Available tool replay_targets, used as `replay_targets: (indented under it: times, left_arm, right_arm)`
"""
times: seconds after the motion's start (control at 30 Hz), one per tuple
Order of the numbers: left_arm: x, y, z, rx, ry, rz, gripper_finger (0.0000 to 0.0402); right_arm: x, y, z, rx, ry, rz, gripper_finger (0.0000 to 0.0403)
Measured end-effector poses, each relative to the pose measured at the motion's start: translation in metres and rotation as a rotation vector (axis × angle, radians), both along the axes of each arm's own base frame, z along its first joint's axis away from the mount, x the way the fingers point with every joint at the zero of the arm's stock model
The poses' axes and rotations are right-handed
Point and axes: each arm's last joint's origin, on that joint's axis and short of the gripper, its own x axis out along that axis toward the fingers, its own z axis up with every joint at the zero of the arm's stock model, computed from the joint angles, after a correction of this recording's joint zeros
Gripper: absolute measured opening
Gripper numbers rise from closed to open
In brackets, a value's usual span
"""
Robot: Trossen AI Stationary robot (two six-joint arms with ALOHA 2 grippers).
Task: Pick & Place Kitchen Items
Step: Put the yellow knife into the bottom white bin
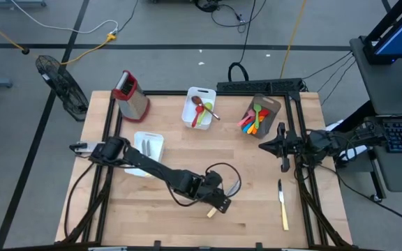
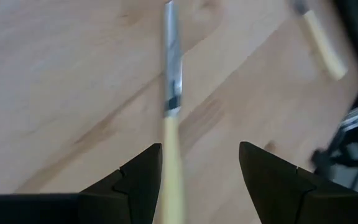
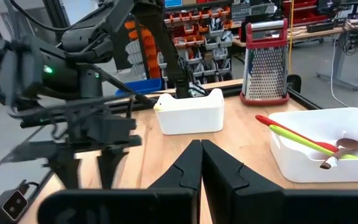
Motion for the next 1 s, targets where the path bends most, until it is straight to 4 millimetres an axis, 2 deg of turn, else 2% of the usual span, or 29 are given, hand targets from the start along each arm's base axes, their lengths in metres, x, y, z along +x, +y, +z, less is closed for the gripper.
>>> replay_targets:
  times: [0.1, 0.3, 0.4, 0.6, 0.83, 1.0]
  left_arm:
    - [0.005, -0.005, -0.002, -0.016, -0.029, 0.009, 0.0218]
    - [0.012, -0.007, -0.023, -0.025, 0.006, -0.055, 0.0218]
    - [0.014, -0.005, -0.021, -0.042, -0.002, -0.104, 0.0218]
    - [0.019, 0.002, -0.019, -0.071, -0.025, -0.094, 0.0218]
    - [0.024, 0.006, -0.016, 0.01, -0.086, -0.188, 0.0218]
    - [0.021, 0.004, -0.019, 0.058, -0.058, -0.243, 0.0218]
  right_arm:
    - [0.0, 0.0, -0.001, -0.016, 0.008, 0.002, 0.0004]
    - [0.0, 0.0, -0.002, -0.037, 0.018, 0.003, 0.0004]
    - [0.0, 0.0, -0.003, -0.039, 0.027, 0.005, 0.0004]
    - [0.0, 0.0, -0.004, -0.042, 0.039, 0.006, 0.0004]
    - [0.0, 0.0, -0.004, -0.044, 0.046, 0.006, 0.0004]
    - [0.0, 0.0, -0.005, -0.062, 0.051, 0.007, 0.0004]
